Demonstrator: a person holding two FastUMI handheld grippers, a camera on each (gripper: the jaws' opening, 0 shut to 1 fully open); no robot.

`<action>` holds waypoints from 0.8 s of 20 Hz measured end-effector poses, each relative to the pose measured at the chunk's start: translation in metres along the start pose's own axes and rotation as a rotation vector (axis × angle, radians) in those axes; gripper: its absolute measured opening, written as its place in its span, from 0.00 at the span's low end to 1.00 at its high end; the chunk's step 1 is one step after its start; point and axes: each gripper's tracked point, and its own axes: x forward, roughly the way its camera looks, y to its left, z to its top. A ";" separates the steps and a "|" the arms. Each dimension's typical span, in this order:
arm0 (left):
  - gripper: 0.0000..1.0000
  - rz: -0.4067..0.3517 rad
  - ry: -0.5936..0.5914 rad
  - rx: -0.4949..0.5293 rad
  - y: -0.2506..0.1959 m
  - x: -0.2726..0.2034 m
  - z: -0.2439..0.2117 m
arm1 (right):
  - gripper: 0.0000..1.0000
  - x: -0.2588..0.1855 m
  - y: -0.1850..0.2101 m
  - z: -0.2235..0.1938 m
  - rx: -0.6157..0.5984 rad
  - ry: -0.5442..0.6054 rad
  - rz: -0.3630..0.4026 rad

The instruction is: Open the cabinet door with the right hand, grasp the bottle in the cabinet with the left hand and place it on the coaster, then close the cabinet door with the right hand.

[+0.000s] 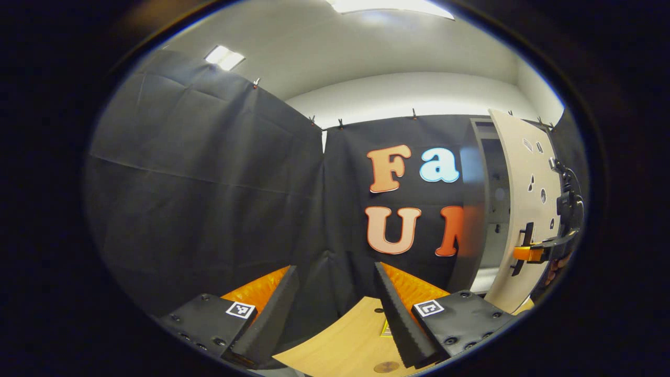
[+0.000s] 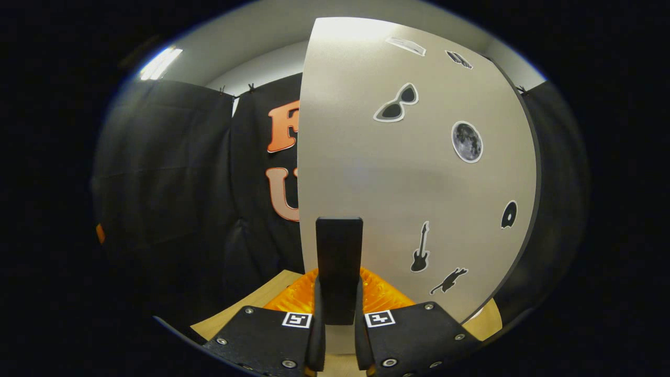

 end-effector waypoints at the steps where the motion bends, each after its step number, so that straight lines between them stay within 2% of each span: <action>1: 0.94 -0.024 0.003 -0.002 -0.014 0.004 -0.001 | 0.23 -0.013 -0.001 -0.002 0.007 0.003 0.027; 10: 0.94 -0.200 0.016 -0.015 -0.125 0.021 -0.007 | 0.23 -0.114 -0.029 -0.015 -0.020 -0.057 0.221; 16: 0.94 -0.351 0.029 -0.037 -0.220 0.029 -0.016 | 0.23 -0.128 -0.048 -0.018 0.021 -0.076 0.261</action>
